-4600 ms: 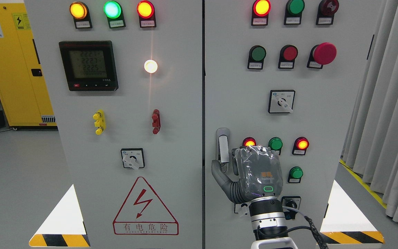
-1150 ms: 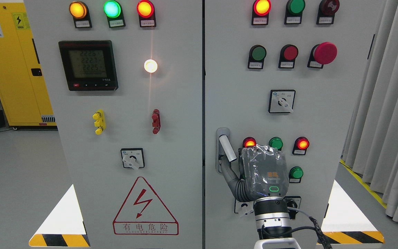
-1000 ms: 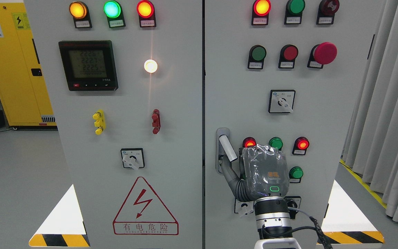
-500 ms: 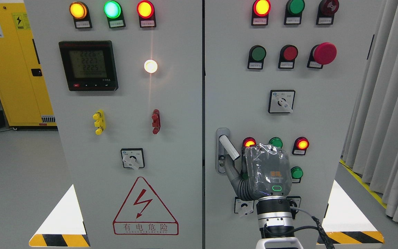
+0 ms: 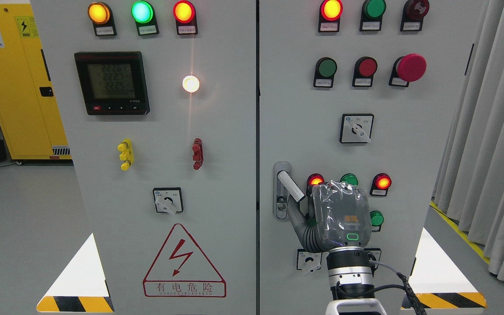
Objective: Release door handle
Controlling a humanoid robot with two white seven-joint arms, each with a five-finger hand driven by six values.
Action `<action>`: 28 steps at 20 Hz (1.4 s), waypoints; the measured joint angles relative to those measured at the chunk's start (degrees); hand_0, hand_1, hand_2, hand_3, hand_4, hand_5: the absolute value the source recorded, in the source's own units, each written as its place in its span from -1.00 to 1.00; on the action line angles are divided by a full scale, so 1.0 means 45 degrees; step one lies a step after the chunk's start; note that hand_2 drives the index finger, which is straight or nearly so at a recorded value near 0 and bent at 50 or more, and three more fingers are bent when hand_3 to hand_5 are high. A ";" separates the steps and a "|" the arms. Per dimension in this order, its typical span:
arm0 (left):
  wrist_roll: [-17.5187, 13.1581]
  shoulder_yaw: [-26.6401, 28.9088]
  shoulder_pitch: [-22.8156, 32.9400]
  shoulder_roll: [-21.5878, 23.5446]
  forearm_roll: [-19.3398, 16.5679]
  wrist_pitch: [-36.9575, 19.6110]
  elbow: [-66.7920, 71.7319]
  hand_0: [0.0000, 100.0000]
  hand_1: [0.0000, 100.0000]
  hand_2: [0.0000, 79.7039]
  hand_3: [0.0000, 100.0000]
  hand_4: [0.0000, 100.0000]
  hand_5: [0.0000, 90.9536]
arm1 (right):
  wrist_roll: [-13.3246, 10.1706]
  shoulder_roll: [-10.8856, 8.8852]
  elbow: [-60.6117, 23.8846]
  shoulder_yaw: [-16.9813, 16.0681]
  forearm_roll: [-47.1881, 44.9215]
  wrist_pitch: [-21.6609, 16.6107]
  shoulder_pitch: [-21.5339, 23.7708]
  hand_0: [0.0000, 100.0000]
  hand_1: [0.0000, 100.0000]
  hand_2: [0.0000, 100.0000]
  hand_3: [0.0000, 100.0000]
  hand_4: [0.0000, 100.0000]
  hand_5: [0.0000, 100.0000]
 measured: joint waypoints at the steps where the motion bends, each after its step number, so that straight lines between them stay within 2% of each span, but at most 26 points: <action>1: 0.0000 0.0000 0.0000 0.0000 0.0000 0.0002 0.0000 -0.76 0.11 -1.00 -1.00 -1.00 -1.00 | 0.0005 0.0000 -0.0001 -0.0006 -0.0002 -0.0001 -0.0002 0.31 -0.19 0.94 1.00 1.00 1.00; 28: 0.0000 -0.0003 0.0000 0.0000 0.0000 -0.0066 0.0000 -0.76 0.11 -1.00 -1.00 -1.00 -1.00 | 0.0028 -0.0002 -0.0098 -0.0193 -0.0079 -0.0023 -0.0022 0.44 -0.35 0.93 1.00 1.00 1.00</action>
